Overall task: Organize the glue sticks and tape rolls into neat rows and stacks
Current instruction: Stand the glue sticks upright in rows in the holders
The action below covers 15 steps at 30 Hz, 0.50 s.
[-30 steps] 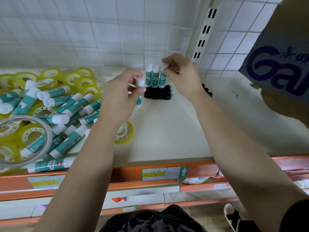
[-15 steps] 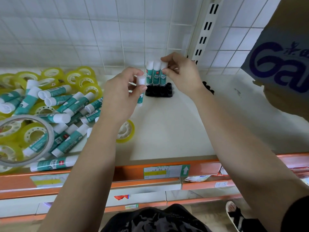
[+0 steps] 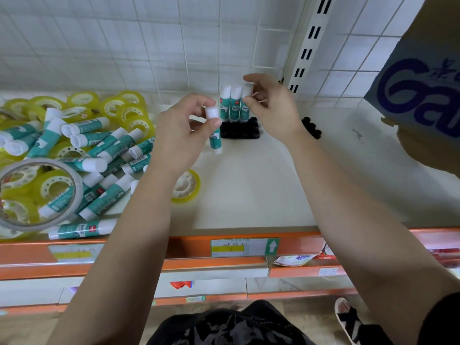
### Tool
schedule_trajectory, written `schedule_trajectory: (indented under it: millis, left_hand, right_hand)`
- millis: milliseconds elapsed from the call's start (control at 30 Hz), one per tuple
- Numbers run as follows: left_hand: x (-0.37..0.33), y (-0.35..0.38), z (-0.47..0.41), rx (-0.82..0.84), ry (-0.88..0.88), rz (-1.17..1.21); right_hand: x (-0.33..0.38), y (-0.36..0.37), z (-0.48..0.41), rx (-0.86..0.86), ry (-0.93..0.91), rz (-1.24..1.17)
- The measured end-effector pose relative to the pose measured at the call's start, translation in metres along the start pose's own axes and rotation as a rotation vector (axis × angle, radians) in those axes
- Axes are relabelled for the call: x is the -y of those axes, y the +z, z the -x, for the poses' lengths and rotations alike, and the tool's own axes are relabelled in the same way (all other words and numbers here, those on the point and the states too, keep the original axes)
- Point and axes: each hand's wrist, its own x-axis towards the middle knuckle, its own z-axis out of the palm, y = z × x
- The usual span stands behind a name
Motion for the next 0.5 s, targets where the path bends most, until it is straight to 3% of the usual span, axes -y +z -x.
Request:
schedule_trajectory:
  millis: [200,500]
  left_hand:
    - [-0.012,-0.002,-0.008,0.003,0.048,0.005]
    - [-0.061,0.016,-0.040,0.024,0.159,-0.011]
  right_hand:
    - [0.000,-0.011,0.005,-0.007,0.008,0.002]
    - [-0.022,-0.047,0.038,0.057,-0.022,0.217]
